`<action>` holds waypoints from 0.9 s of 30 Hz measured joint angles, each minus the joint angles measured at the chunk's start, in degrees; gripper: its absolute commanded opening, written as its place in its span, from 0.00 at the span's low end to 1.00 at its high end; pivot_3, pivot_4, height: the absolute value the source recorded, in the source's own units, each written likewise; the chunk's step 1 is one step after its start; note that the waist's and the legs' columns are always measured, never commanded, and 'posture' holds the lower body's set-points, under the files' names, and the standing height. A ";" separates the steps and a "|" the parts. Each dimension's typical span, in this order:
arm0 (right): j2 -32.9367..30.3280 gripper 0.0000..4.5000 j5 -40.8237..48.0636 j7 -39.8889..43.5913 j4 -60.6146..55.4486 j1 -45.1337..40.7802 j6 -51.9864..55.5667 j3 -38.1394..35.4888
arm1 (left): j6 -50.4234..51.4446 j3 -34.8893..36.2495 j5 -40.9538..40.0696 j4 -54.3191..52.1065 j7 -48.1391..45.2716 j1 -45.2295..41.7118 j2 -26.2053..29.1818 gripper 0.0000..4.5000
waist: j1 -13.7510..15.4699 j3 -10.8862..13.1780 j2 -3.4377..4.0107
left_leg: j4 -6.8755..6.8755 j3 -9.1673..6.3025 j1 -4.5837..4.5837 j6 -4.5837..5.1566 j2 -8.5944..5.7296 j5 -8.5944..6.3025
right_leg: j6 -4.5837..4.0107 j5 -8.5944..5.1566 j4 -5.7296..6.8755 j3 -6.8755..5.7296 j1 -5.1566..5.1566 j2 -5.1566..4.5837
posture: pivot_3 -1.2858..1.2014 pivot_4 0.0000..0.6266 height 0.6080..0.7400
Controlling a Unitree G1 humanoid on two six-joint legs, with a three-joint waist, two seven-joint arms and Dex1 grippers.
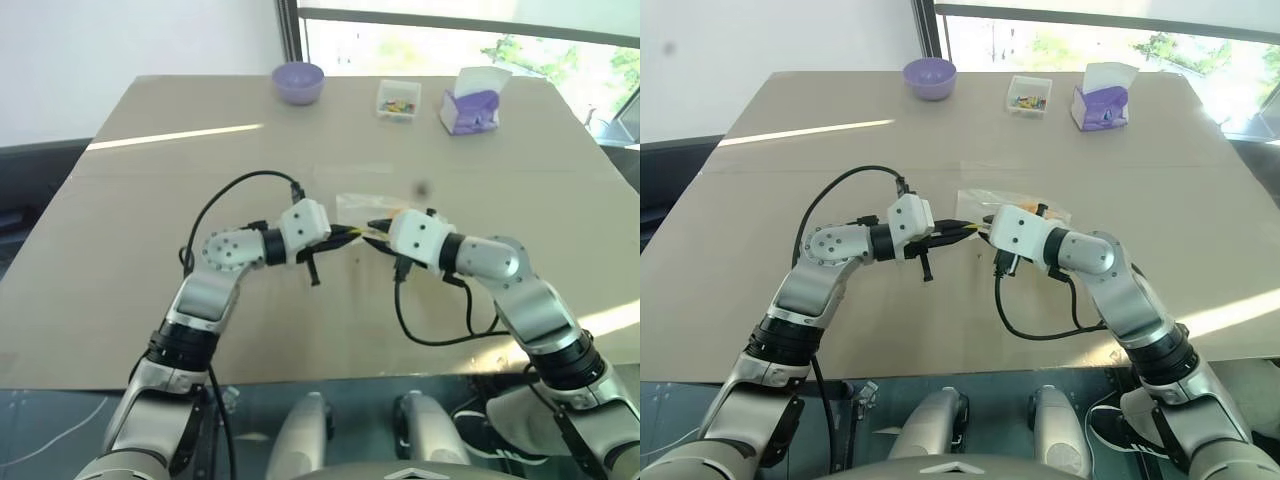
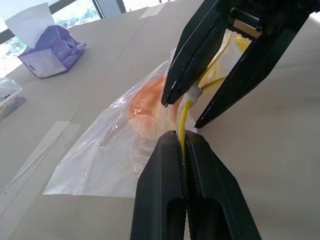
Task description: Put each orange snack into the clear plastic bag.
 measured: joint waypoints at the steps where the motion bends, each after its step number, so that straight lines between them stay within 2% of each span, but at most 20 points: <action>1: -0.01 0.22 0.01 0.00 0.00 0.00 0.00 0.00 | 0.00 0.00 0.00 0.00 0.00 0.00 0.01 0.00 | 0.00 0.00 0.00 | 0.00 0.00 0.00 0.00 0.00 0.00 | 0.00 0.00 0.00 0.00 0.00 0.00 | 0.52 0.24 0.98; 27: 0.11 0.22 -0.22 -0.06 0.00 0.00 -0.72 -0.01 | 0.14 0.00 0.09 0.00 0.04 0.01 0.26 0.00 | 0.00 0.00 0.00 | 0.00 0.00 0.00 0.00 0.00 0.00 | 0.00 0.00 0.00 0.00 0.00 0.00 | 0.52 0.24 0.98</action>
